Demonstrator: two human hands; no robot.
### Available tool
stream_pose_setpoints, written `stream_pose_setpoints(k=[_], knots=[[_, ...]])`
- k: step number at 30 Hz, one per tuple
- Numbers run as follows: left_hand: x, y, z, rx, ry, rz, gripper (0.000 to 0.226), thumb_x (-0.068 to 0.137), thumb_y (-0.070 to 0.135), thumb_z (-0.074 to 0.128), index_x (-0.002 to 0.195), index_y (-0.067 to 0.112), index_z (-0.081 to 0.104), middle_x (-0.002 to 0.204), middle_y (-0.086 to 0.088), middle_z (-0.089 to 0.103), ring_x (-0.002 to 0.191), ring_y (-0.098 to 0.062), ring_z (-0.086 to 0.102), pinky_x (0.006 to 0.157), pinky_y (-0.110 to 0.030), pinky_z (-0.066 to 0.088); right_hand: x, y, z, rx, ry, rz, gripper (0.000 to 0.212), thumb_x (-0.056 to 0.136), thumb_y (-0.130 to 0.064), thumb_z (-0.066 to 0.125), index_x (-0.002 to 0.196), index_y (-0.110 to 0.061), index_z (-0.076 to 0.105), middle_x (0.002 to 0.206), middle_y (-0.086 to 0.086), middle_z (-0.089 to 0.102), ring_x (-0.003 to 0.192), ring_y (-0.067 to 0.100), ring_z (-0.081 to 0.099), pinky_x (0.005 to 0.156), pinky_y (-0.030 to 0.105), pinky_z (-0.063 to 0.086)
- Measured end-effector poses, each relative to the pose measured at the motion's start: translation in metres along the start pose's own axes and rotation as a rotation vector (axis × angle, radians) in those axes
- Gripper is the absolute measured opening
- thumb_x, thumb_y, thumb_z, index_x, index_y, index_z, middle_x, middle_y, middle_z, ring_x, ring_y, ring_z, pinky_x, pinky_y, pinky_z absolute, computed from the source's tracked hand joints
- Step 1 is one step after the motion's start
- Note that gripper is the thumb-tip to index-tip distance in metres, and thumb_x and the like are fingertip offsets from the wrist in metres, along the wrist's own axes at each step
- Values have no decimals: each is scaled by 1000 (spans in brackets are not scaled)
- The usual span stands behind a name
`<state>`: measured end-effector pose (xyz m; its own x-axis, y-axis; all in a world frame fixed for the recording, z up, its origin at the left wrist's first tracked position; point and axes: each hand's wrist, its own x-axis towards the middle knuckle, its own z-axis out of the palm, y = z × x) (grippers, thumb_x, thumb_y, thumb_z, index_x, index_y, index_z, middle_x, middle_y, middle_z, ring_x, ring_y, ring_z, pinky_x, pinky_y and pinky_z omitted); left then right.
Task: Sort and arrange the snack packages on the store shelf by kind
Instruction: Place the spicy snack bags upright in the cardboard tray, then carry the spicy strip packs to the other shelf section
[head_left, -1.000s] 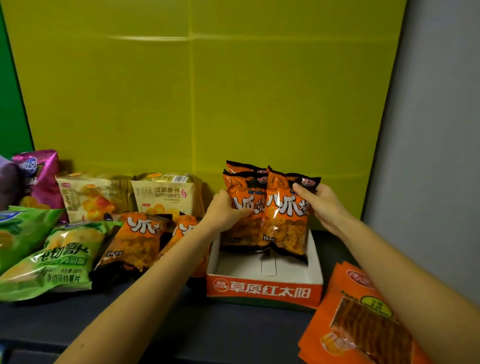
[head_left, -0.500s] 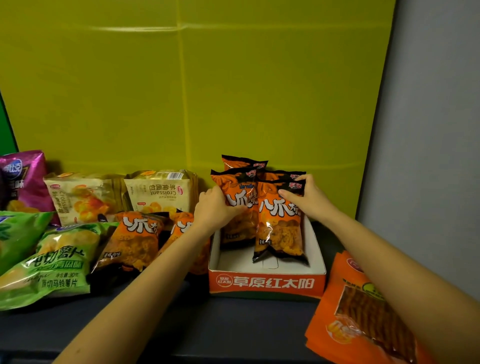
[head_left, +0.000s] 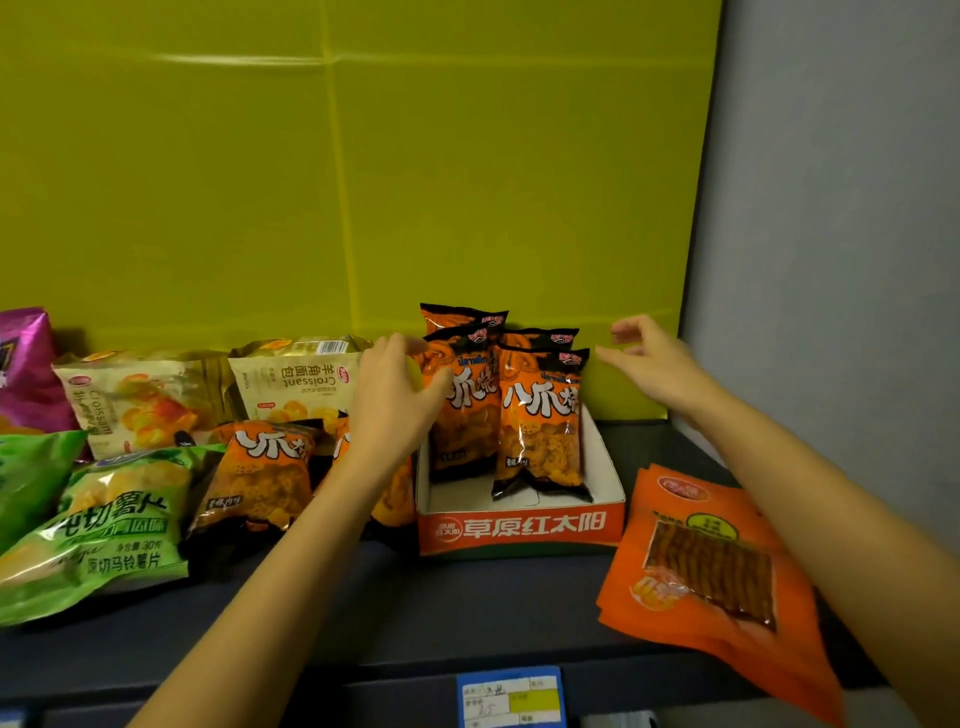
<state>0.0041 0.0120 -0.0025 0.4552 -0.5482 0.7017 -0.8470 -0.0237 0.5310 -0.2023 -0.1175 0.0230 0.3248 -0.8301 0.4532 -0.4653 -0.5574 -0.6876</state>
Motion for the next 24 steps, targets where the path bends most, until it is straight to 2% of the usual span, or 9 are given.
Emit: stream_pose_setpoints(k=[3, 7, 12, 14, 16, 18, 20, 22, 24], knots=[[-28, 22, -16, -151, 23, 147, 13, 85, 29, 59, 89, 16, 62, 80, 4, 63, 76, -16, 60, 68, -35, 51, -37, 0, -36, -77, 8, -56, 29, 88, -20, 59, 115, -7, 59, 113, 6, 61, 97, 15, 53, 83, 24, 38], [-76, 46, -18, -212, -175, 191, 14, 86, 33, 57, 78, 22, 61, 69, 13, 60, 62, -5, 57, 55, -17, 43, -88, 20, -72, -204, 22, 56, 20, 84, -30, 63, 100, -17, 62, 95, 1, 62, 87, 15, 56, 85, 34, 47], [-125, 55, 7, -133, -419, 176, 19, 87, 41, 53, 85, 26, 64, 82, 12, 65, 75, -3, 59, 64, -21, 47, -135, 70, -86, -449, -43, 427, 73, 70, -66, 59, 120, -13, 49, 113, 7, 56, 102, 24, 56, 89, 39, 47], [-137, 56, 21, -87, -451, 134, 25, 89, 44, 48, 92, 26, 65, 89, 11, 66, 81, -4, 59, 70, -26, 48, -147, 87, -82, -477, -139, 491, 101, 48, -84, 52, 118, -12, 48, 118, 9, 55, 104, 25, 56, 91, 41, 47], [-145, 58, 35, -64, -467, 79, 32, 91, 46, 43, 99, 25, 65, 97, 9, 65, 91, -8, 57, 76, -27, 45, -154, 104, -80, -449, -209, 491, 111, 30, -92, 44, 107, -12, 49, 109, 6, 57, 97, 23, 58, 87, 41, 48], [-149, 62, 46, -48, -489, 39, 37, 93, 44, 39, 103, 20, 66, 103, 7, 62, 98, -11, 52, 80, -24, 37, -156, 118, -82, -347, -209, 496, 86, 47, -80, 60, 101, -14, 50, 103, 5, 59, 93, 21, 59, 85, 40, 49], [-149, 69, 54, -61, -544, -9, 40, 95, 40, 37, 97, 14, 67, 102, 2, 61, 99, -14, 52, 83, -28, 38, -159, 132, -86, -205, -170, 485, 53, 67, -53, 71, 98, -16, 49, 98, 3, 58, 91, 20, 58, 84, 37, 50], [-147, 78, 58, -102, -615, -74, 40, 95, 39, 38, 90, 12, 67, 99, -2, 64, 94, -19, 56, 86, -37, 44, -162, 141, -87, -131, -94, 411, 32, 74, -37, 73, 91, -21, 51, 96, 2, 56, 89, 19, 57, 80, 33, 47], [-146, 87, 60, -94, -676, -106, 33, 94, 40, 42, 98, 17, 66, 104, 1, 65, 99, -18, 59, 92, -40, 45, -165, 141, -82, -144, -6, 299, 19, 80, -34, 67, 73, -30, 50, 93, 0, 53, 90, 21, 57, 76, 29, 42]])
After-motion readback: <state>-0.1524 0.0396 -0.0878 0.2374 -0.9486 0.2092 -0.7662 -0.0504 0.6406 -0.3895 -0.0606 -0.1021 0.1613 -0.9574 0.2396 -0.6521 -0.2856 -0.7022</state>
